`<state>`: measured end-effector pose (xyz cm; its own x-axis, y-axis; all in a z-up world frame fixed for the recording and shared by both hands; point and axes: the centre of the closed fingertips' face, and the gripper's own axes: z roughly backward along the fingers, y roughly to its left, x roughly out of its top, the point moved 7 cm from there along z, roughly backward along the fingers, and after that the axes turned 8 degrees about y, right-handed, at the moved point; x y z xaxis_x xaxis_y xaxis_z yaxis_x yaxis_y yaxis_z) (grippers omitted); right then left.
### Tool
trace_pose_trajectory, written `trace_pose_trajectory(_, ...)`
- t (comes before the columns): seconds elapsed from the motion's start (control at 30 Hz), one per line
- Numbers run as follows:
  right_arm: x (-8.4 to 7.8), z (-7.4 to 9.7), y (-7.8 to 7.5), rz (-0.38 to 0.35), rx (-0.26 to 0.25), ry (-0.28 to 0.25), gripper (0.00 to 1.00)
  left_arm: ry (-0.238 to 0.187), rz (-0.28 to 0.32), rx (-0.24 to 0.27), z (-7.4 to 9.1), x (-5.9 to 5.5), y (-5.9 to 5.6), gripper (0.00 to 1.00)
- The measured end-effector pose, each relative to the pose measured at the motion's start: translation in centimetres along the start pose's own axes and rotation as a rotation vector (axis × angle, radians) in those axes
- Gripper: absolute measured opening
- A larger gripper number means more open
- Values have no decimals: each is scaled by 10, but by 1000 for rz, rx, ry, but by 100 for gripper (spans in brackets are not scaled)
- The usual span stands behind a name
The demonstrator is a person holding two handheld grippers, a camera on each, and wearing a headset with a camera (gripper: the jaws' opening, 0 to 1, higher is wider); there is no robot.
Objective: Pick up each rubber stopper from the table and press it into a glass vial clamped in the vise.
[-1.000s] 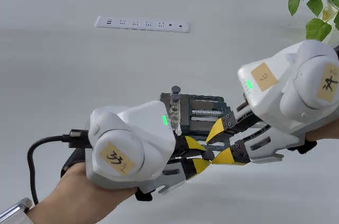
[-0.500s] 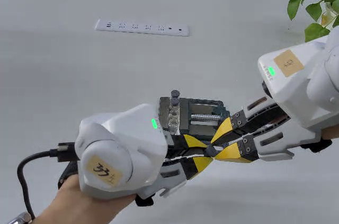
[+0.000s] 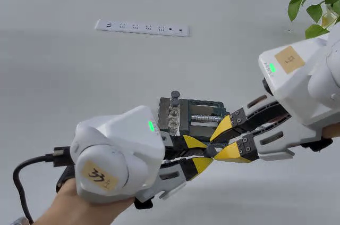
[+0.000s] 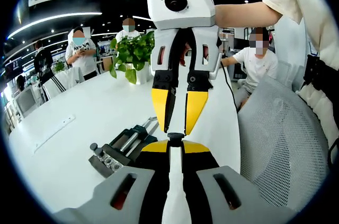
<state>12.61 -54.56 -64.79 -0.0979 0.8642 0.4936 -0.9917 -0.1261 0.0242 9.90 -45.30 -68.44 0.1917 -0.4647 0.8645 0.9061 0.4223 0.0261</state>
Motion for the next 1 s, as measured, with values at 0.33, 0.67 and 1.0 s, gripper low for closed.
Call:
trace_pose_trajectory(0.33,0,-1,2,2,11,0,8,-8,1,-2,-1,2,-2,4)
trace_pose_trajectory(0.67,-2,2,2,0,17,-9,9,-43,56,10,-1,4,-4,3)
trace_pose_trajectory(1.0,-1,4,1,35,9,-8,8,-63,85,16,1,8,-5,3)
